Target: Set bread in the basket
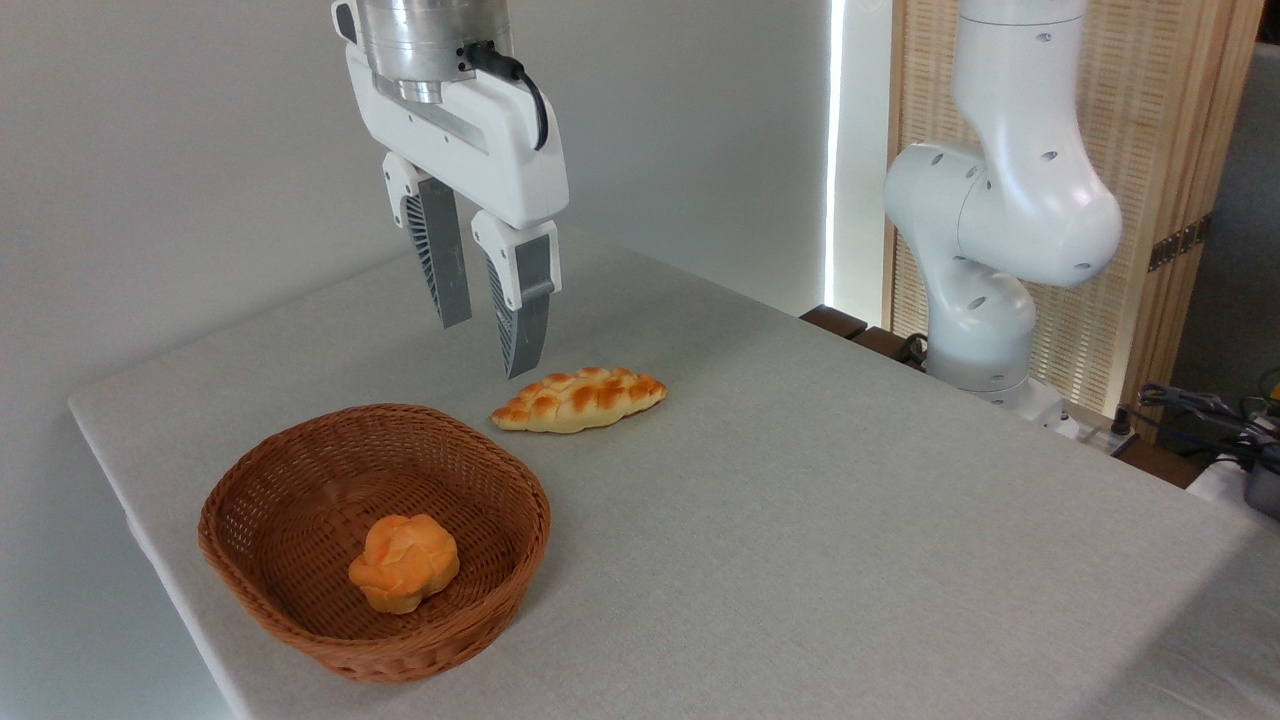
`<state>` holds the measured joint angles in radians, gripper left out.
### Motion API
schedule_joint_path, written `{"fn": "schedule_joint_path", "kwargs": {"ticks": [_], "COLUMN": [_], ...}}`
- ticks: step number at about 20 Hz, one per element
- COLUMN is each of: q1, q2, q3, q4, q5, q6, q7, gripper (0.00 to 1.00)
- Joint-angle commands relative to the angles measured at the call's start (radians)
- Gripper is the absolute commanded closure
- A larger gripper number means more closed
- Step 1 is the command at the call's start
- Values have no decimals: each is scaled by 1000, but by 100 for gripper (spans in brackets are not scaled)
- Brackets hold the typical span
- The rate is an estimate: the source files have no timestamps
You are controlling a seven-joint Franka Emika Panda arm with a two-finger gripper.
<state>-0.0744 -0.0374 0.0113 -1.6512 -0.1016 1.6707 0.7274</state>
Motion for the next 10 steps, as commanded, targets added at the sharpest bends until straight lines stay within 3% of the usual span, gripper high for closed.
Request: {"fn": "schedule_joint_path", "kwargs": {"ticks": [1, 6, 10], "q1": [10, 8, 8], "q2": [19, 25, 56], "q3": [-7, -5, -8], "q4": [28, 48, 96], "q5": [2, 6, 59], "q6": [-8, -20, -55], "q7": [-2, -11, -11], "gripper": [0, 0, 0]}}
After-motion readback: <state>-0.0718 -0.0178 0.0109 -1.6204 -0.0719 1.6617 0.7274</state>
